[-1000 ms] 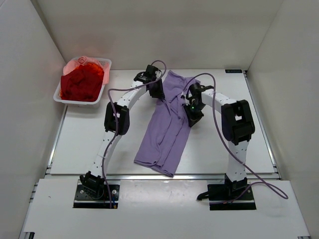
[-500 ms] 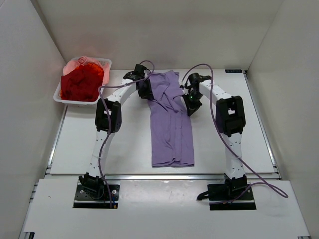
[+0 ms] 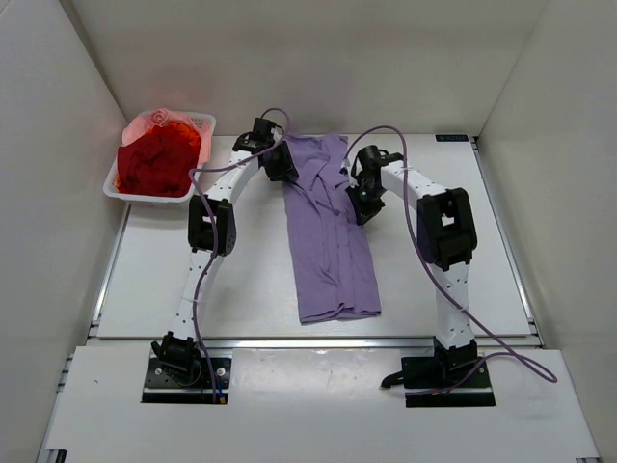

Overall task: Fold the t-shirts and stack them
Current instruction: Rotate the tshirt 90 degrees, then grab the bottom of the folded rectangular tshirt with both arms

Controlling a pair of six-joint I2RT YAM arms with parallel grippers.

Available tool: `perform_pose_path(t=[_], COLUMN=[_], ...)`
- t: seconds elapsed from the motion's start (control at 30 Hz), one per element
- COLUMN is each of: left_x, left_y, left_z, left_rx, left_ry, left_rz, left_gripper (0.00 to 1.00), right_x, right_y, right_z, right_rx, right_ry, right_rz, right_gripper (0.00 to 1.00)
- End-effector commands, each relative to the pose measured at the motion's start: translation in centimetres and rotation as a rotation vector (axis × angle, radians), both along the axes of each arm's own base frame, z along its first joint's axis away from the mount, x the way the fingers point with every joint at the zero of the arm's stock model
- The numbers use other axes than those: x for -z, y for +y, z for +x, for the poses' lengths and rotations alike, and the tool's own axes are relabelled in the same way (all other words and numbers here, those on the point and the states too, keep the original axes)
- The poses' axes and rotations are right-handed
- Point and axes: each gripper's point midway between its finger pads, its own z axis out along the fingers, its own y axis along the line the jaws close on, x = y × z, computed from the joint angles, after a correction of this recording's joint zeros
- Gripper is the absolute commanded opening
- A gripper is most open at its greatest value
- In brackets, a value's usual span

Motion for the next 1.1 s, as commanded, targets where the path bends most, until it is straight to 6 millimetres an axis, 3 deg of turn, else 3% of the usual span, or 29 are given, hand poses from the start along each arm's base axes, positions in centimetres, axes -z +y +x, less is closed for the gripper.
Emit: perform_pose_path(t=[0.0,0.13,0.2,0.33,0.4,0.5,0.53,0.57,0.6,0.63,0.67,0.73,0.77,0.83,0.97,1.07], left_x=[2.0,-1.0,-4.3,-8.0,-9.9,-6.8,-9.2,-5.6,-5.0,-7.5,-4.7,-3.3,-3.7,-1.0,0.7,0.5], left_y=[2.0,0.9,0.7,-0.5,-0.8,-0.6,-1.3,-1.2,-0.8,-0.7,-0.3,1.0,0.6,1.2,2.0,1.9], left_z=[0.9,1.7,1.8,-0.5,-2.8,-10.5,-12.3,-15.6,-19.0,-20.3,-23.5,-29.3,-30.8,-35.4,-39.3,-39.3], left_rx=[-0.035,-0.019,0.001,0.064,0.131,0.245,0.275,0.304,0.306,0.290,0.298,0.307,0.325,0.349,0.284,0.217], left_ry=[0.000,-0.048,-0.099,-0.111,-0.098,0.074,0.031,0.111,0.127,0.076,0.127,0.194,0.181,0.251,0.272,0.224], left_rz=[0.047,-0.033,-0.043,-0.041,-0.028,0.097,0.107,0.123,0.121,0.082,0.091,0.095,0.094,0.112,0.079,0.042], left_gripper=[0.50,0.68,0.75,0.79,0.79,0.78,0.79,0.79,0.79,0.79,0.79,0.79,0.79,0.80,0.81,0.81], right_x=[-0.1,-2.8,-4.6,-6.6,-7.4,-8.6,-8.5,-8.9,-8.7,-8.9,-8.8,-8.1,-7.3,-6.3,-4.5,-3.9], right_y=[1.1,1.1,0.8,-0.3,-2.2,-3.4,-3.5,-3.8,-3.4,-2.8,-2.0,-1.5,-1.5,-0.9,-0.8,-0.2], right_z=[-1.8,-1.4,-1.3,-1.3,-1.2,-2.1,-3.5,-4.0,-5.6,-7.1,-8.4,-11.6,-13.5,-16.2,-19.9,-21.5], right_rx=[-0.054,-0.043,-0.022,0.023,0.079,0.162,0.157,0.192,0.212,0.198,0.226,0.272,0.311,0.396,0.505,0.534], right_ry=[0.004,-0.054,-0.121,-0.205,-0.235,-0.222,-0.192,-0.183,-0.143,-0.138,-0.110,-0.054,-0.007,0.111,0.178,0.198], right_rz=[-0.009,-0.005,-0.028,-0.084,-0.119,-0.064,-0.022,0.009,0.070,0.123,0.151,0.175,0.190,0.309,0.395,0.422], right_gripper=[0.01,0.04,0.07,0.15,0.17,0.33,0.40,0.45,0.48,0.50,0.51,0.52,0.53,0.53,0.52,0.51])
